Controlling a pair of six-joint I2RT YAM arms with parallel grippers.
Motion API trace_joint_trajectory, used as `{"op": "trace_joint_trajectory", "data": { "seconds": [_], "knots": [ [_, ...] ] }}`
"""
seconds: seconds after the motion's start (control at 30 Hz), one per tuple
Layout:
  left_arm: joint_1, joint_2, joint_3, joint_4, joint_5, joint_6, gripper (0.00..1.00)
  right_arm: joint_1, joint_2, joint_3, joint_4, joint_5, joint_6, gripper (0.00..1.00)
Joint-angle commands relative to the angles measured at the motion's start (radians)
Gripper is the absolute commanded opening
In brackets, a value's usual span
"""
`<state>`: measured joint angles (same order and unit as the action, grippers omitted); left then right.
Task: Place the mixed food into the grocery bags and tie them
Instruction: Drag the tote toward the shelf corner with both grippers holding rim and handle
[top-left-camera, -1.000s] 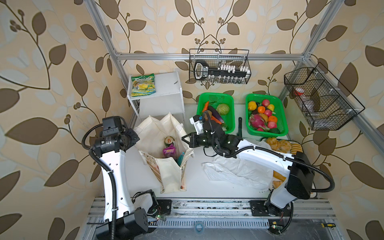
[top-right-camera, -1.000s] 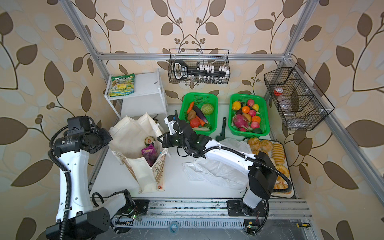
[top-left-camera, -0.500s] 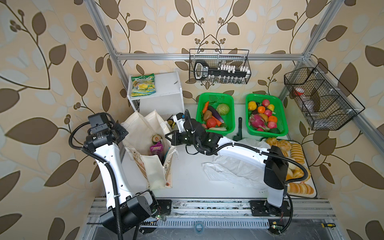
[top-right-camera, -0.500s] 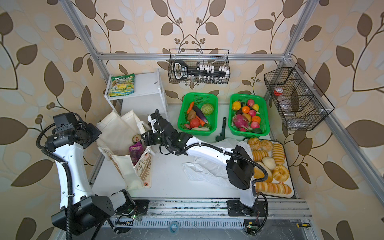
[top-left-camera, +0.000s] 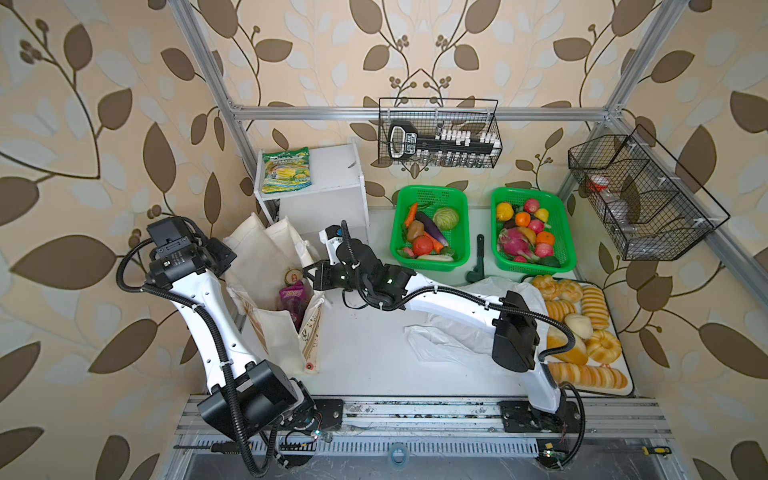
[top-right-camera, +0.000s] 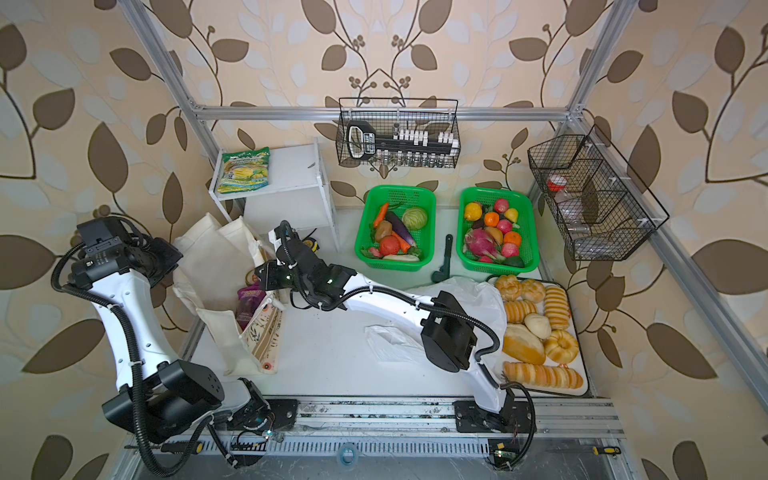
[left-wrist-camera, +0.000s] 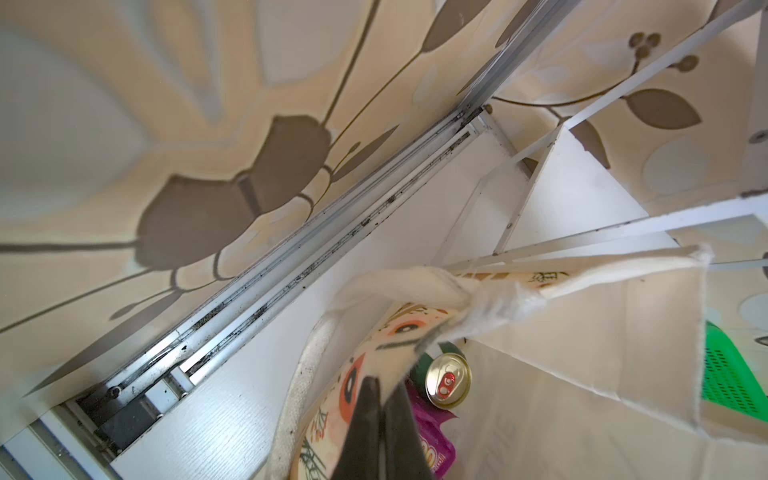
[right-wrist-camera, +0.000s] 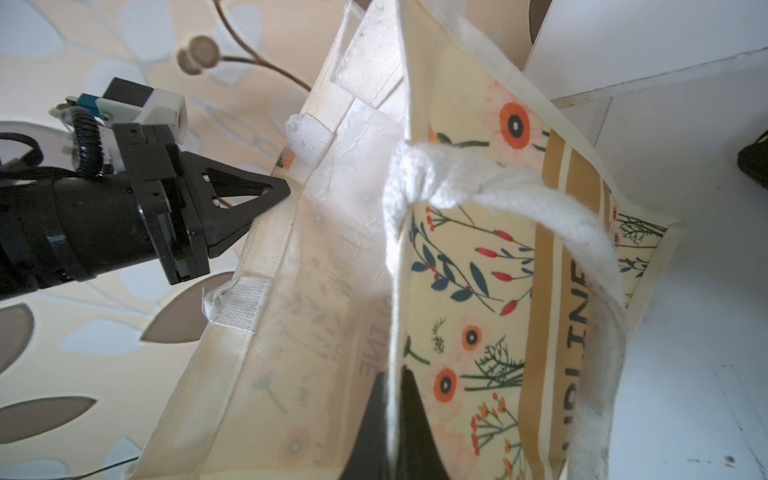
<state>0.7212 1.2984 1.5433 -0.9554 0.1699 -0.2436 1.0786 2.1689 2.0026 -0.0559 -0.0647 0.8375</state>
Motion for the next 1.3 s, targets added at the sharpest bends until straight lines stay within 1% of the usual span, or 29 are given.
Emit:
{"op": "trace_joint_trajectory", "data": {
  "seconds": [0.0,0.07,0.23,0.37,0.53,0.83,0.87,0.9,0.93,1.03,1.1,1.17,1.2,1.23,1.27],
  "knots": [
    [0.017,-0.006,0.093,0.121,0.013,0.053,0.0,0.019,0.016,0.087,0.064,0.014,0.021,0.0],
    [0.018,0.006,0.1,0.108,-0.014,0.062,0.0,0.023,0.031,0.108,0.06,0.025,0.021,0.0],
    [0.024,0.006,0.088,0.121,-0.03,0.055,0.0,0.056,0.077,0.181,0.047,0.082,-0.003,0.0],
    [0.034,0.017,0.104,0.114,-0.07,0.068,0.0,0.069,0.129,0.268,0.017,0.089,-0.002,0.0],
    [0.047,0.049,0.143,0.09,-0.084,0.075,0.0,0.073,0.153,0.308,0.018,0.107,-0.001,0.0],
    [0.055,0.06,0.167,0.093,-0.063,0.073,0.0,0.072,0.18,0.334,0.022,0.082,-0.016,0.0],
    [0.055,0.062,0.165,0.093,-0.068,0.074,0.0,0.073,0.182,0.339,0.021,0.077,-0.016,0.0],
    [0.058,0.065,0.168,0.09,-0.099,0.079,0.0,0.076,0.214,0.393,-0.002,0.042,-0.035,0.0],
    [0.06,0.06,0.169,0.099,-0.113,0.079,0.0,0.081,0.225,0.41,-0.02,0.049,-0.055,0.0],
    [0.061,0.068,0.173,0.087,-0.079,0.081,0.0,0.083,0.218,0.379,-0.01,0.052,-0.053,0.0],
    [0.061,0.065,0.149,0.089,-0.073,0.078,0.0,0.08,0.21,0.363,-0.009,0.052,-0.055,0.01],
    [0.061,0.048,0.116,0.109,-0.069,0.076,0.0,0.078,0.198,0.348,-0.006,0.052,-0.062,0.04],
    [0.061,0.037,0.099,0.117,-0.063,0.076,0.04,0.075,0.188,0.338,-0.007,0.054,-0.066,0.08],
    [0.061,0.024,0.089,0.123,-0.051,0.076,0.1,0.074,0.178,0.33,-0.006,0.055,-0.071,0.11],
    [0.061,0.017,0.083,0.128,-0.037,0.076,0.14,0.072,0.168,0.32,-0.008,0.056,-0.074,0.13]
  ]
}}
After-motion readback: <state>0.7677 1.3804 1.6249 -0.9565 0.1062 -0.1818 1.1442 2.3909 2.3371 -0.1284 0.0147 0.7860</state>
